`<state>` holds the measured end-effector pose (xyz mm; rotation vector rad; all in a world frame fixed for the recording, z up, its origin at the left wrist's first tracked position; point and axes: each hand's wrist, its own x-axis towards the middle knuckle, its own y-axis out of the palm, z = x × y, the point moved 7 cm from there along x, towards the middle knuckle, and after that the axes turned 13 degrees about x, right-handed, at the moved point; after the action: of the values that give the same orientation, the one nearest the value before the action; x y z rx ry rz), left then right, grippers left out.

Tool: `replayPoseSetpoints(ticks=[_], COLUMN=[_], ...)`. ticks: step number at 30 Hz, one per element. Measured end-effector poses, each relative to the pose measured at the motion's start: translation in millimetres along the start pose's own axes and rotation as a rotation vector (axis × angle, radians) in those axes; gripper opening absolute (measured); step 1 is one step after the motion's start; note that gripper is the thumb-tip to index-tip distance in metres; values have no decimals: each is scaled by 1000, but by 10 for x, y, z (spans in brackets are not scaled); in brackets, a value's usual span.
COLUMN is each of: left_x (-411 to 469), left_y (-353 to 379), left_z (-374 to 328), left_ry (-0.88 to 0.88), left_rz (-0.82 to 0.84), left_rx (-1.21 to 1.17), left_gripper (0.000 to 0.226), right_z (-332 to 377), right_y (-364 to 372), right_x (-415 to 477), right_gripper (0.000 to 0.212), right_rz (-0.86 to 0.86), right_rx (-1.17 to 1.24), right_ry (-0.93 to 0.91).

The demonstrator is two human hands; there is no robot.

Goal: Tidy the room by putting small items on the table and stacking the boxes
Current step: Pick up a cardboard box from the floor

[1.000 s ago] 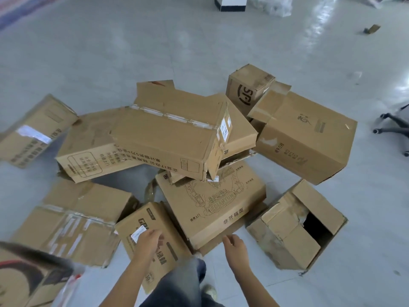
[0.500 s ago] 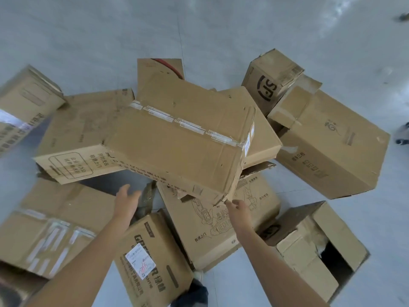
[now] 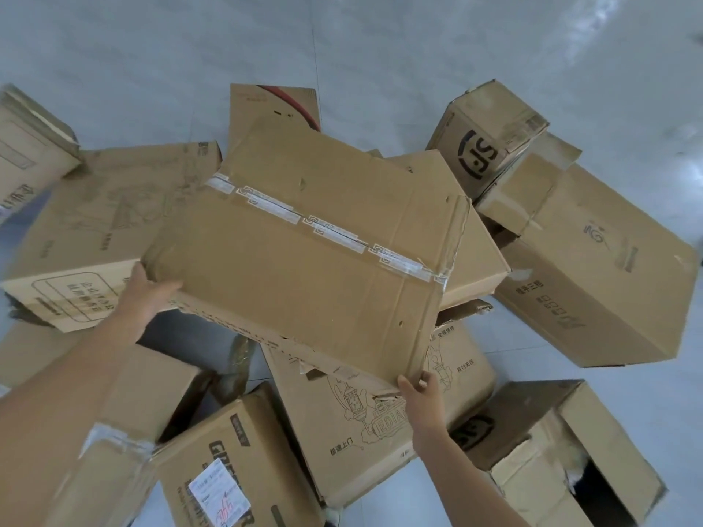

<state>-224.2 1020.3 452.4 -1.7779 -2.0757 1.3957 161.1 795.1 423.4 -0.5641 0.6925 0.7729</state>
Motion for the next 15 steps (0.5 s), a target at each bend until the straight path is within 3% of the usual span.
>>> replayPoseSetpoints(ticks=[7, 15], left_x=[-71, -927], left_y=[45, -46], left_z=[179, -207], left_ry=[-86, 37], left_rz=[39, 99], left_rx=[-217, -324], left_gripper=[55, 54], right_z=[-6, 797], right_y=[-112, -728], right_x=[-2, -370], right_gripper=[18, 30], right_rz=[-22, -48], right_rx=[109, 162], right_ry=[-10, -147])
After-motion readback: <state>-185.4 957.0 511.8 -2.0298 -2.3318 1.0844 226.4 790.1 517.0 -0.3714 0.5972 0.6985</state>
